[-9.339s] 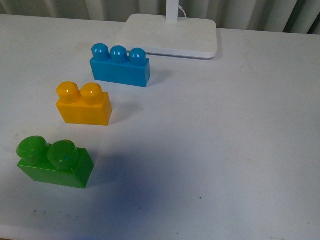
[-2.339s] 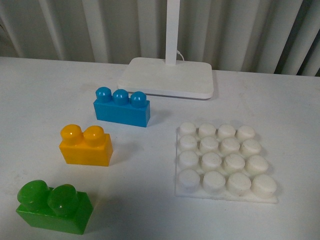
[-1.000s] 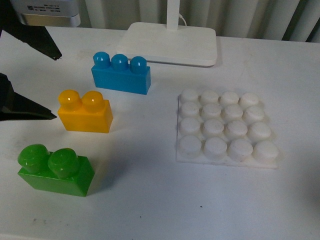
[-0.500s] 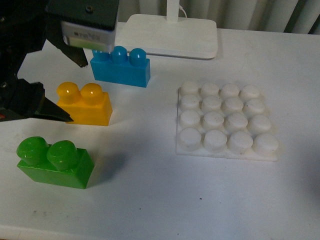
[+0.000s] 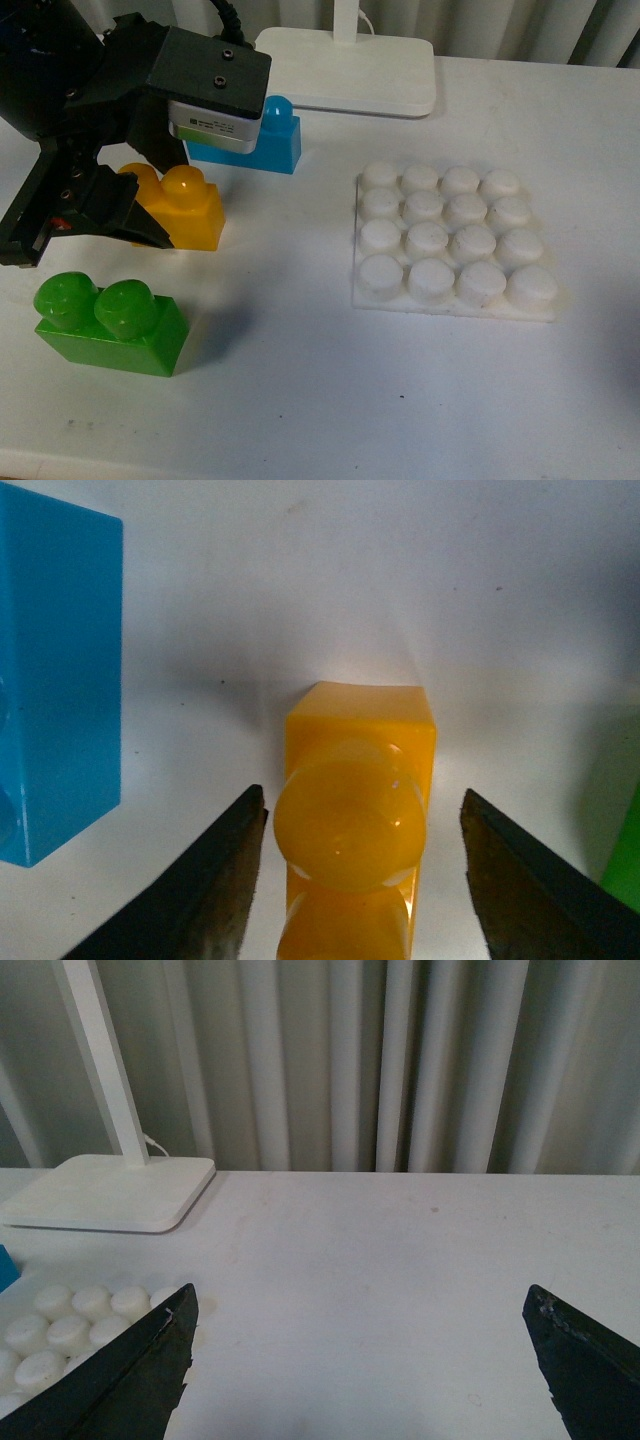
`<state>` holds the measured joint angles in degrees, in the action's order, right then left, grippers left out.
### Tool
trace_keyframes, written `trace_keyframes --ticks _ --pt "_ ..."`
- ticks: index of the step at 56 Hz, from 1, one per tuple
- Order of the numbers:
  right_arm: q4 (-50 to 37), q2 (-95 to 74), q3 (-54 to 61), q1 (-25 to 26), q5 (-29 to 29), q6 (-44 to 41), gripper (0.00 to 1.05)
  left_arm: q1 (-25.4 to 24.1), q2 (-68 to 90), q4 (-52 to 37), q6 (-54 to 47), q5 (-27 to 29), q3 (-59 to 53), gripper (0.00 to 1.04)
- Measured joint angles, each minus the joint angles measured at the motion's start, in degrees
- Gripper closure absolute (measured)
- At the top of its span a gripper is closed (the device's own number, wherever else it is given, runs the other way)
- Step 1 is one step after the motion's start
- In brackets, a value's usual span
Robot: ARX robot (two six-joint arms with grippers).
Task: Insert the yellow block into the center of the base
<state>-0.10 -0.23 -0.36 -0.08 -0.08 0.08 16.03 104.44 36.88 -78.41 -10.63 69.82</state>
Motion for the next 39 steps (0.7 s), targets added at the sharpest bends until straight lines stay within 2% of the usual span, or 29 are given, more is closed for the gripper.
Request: trace_keyframes --ticks 2,7,9,16,39 --pt "0.0 0.0 0.0 0.0 0.0 0.0 0.09 0.0 0.04 0.48 0.02 -0.24 0.13 0.56" --pt "0.0 0.0 0.0 0.0 0.0 0.0 0.09 0.15 0.02 1.95 0.46 -1.9 0.96 0.7" --pt "0.0 0.0 0.0 0.0 0.0 0.0 0.09 0.26 -0.07 2.69 0.74 -2.97 1.36 0.73" --pt "0.0 0.0 0.0 0.0 0.0 0.0 0.09 1.44 -1.16 3.85 2.91 -7.67 2.84 0.73" --pt "0.0 0.0 0.0 0.0 0.02 0.0 0.09 11.96 -0.72 3.26 9.44 -8.15 11.37 0.73"
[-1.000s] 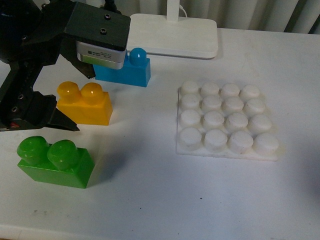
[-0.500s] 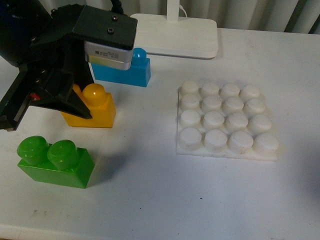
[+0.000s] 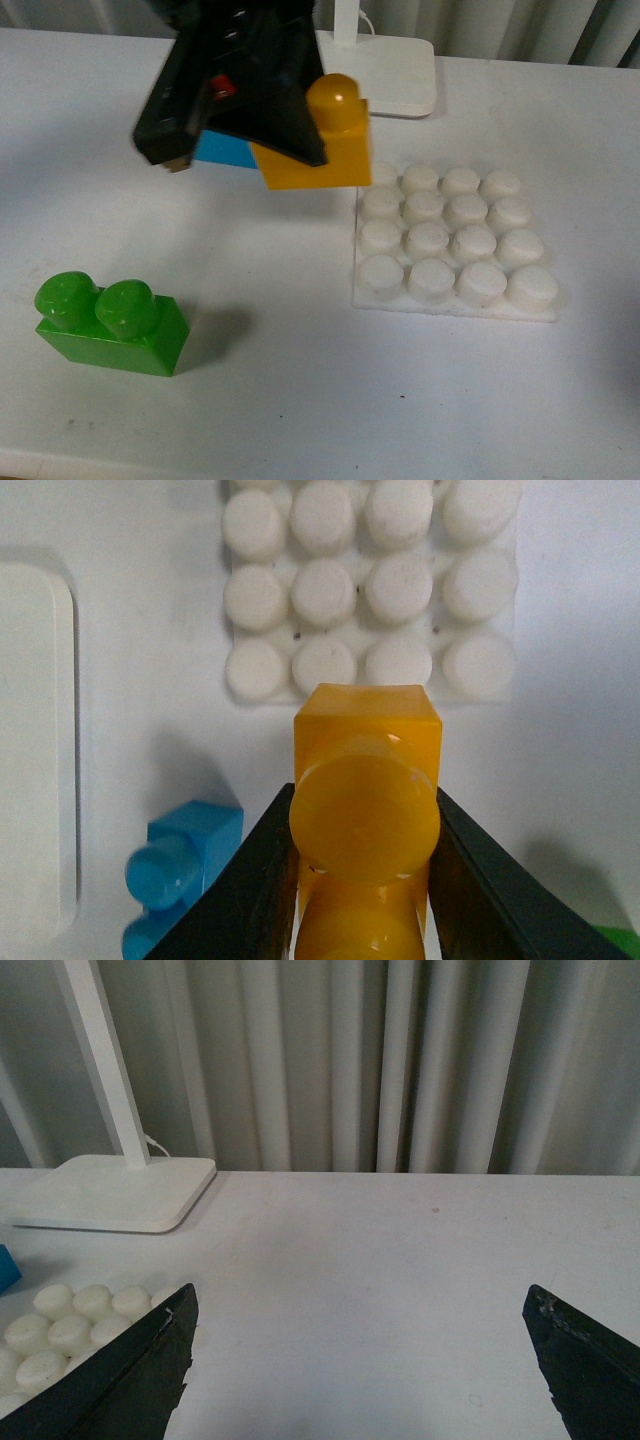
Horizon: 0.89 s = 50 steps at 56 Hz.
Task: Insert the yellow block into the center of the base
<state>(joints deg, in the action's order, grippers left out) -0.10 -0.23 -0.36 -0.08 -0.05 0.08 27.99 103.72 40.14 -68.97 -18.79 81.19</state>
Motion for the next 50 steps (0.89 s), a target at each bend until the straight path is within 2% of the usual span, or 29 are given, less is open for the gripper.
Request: trace_keyframes --ticks 17,32,50 --pt "0.0 0.0 0.0 0.0 -0.02 0.0 0.09 5.6 7.41 1.84 2.03 3.74 7.85 0.73" --pt "0.0 0.0 0.0 0.0 0.0 0.0 0.09 7.15 12.09 3.78 3.1 5.09 14.43 0.73" --pt "0.0 0.0 0.0 0.0 -0.02 0.0 0.09 8.61 15.02 5.14 3.32 5.27 16.76 0.73"
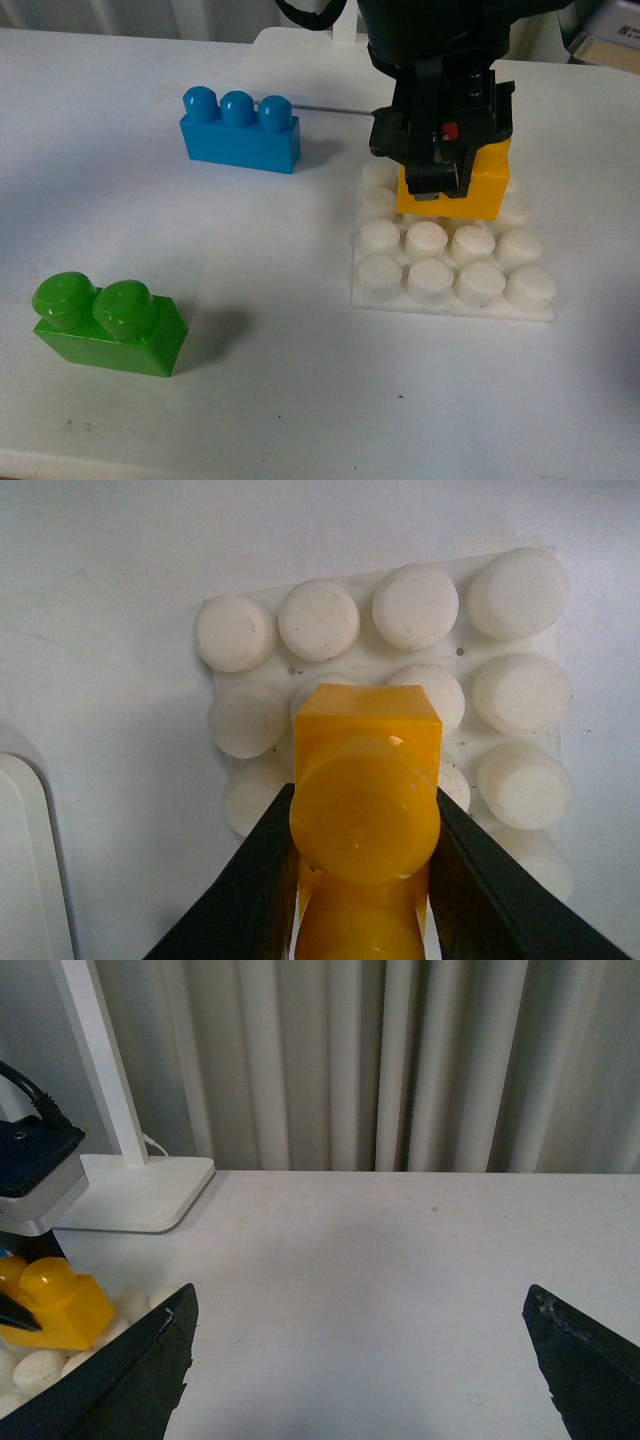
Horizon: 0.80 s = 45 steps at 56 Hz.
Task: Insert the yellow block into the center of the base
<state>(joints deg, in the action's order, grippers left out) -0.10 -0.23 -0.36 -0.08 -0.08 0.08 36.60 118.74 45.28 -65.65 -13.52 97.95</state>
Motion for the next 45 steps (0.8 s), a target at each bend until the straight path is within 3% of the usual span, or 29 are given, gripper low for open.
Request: trace_keyframes --ticks 45 --pt "0.0 0.0 0.0 0.0 0.0 0.0 0.09 0.66 2.97 -4.13 1.16 2.01 -0.85 0.73"
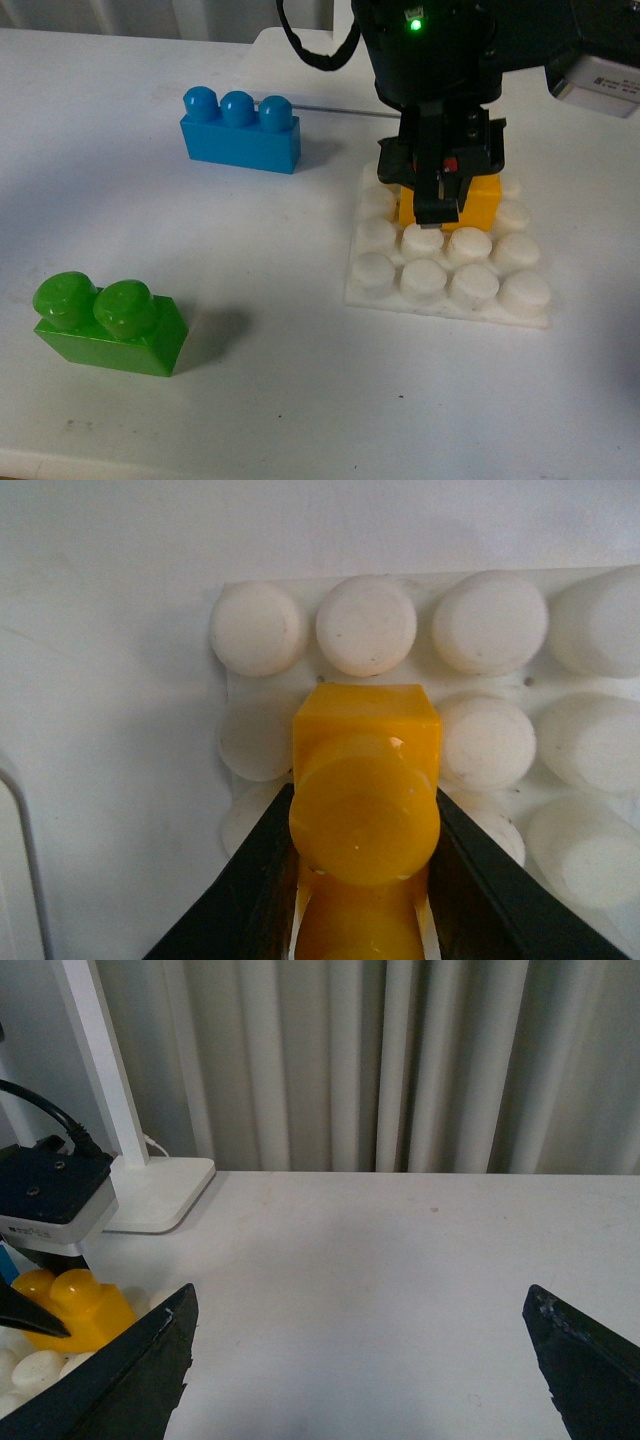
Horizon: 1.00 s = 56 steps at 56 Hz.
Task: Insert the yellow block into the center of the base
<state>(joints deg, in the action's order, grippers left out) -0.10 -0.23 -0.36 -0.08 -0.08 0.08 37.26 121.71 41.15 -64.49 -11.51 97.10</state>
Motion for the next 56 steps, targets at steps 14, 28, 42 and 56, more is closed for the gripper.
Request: trace_keyframes --ticks 14,28,42,56 --pt "0.0 0.0 0.0 0.0 0.02 0.0 0.09 0.37 0.48 -0.76 -0.11 0.48 -1.01 0.73" --pt "0.0 0.0 0.0 0.0 0.0 0.0 0.09 0.22 -1.2 -2.67 -0.96 2.01 -3.48 0.54" --pt "0.0 0.0 0.0 0.0 0.02 0.0 0.09 -3.34 -14.99 -9.81 -5.07 3.69 -13.11 0.09" --pt "0.0 0.0 0.0 0.0 0.02 0.0 0.09 -11.58 -40.33 -43.89 5.33 11.34 -40.83 0.06"
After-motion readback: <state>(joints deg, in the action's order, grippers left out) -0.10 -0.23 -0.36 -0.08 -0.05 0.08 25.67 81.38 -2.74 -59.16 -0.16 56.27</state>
